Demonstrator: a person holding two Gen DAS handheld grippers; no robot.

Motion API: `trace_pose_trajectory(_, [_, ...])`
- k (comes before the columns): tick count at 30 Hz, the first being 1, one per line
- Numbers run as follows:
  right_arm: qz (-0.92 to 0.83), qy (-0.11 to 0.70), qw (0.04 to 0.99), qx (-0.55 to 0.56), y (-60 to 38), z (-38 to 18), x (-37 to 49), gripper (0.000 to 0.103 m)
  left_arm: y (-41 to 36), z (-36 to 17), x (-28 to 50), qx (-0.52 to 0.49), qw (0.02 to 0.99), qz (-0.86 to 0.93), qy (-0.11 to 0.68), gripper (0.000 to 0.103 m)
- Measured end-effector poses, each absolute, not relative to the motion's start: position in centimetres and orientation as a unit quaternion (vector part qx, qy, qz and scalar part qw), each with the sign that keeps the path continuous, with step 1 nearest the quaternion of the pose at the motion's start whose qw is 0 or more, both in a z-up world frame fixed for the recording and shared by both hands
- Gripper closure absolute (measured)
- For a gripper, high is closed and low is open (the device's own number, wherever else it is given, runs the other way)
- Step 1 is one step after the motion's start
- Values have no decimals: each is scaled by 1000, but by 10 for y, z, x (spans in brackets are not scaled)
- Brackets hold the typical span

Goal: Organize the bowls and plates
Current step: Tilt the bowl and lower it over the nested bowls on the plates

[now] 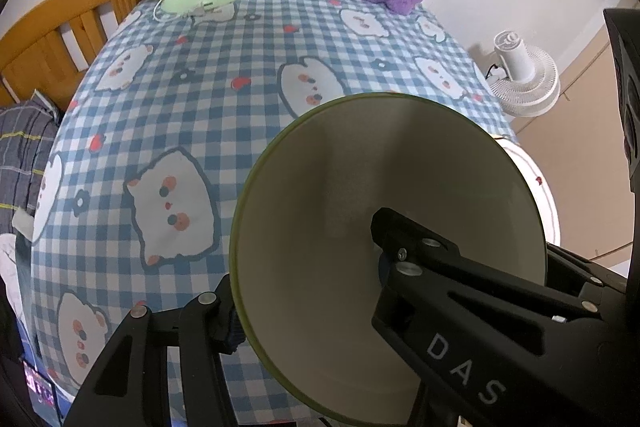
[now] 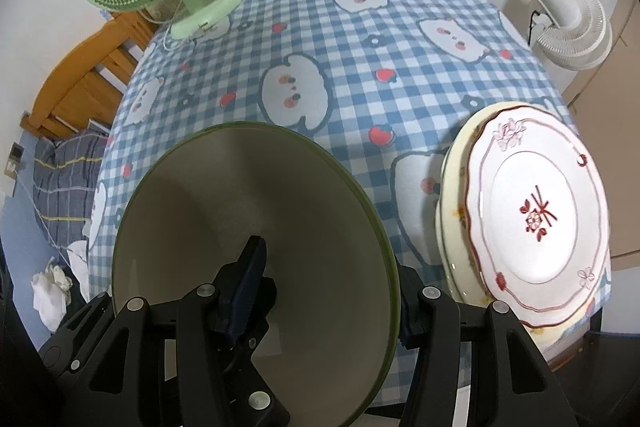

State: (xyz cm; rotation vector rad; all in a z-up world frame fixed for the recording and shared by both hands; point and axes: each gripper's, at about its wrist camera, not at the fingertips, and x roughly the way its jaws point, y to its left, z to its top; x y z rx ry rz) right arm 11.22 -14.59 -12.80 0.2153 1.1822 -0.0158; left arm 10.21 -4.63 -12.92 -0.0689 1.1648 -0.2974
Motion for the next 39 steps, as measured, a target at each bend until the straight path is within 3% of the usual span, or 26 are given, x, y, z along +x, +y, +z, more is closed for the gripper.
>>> trace_pose_trajectory(21, [-21, 511, 851, 121, -161, -78, 91, 45, -59, -78, 85, -9, 849, -160, 504, 46])
trace_pose_trajectory(39, [9, 513, 853, 92, -233, -63, 94, 45, -127, -66, 79, -37, 856, -128, 500, 46])
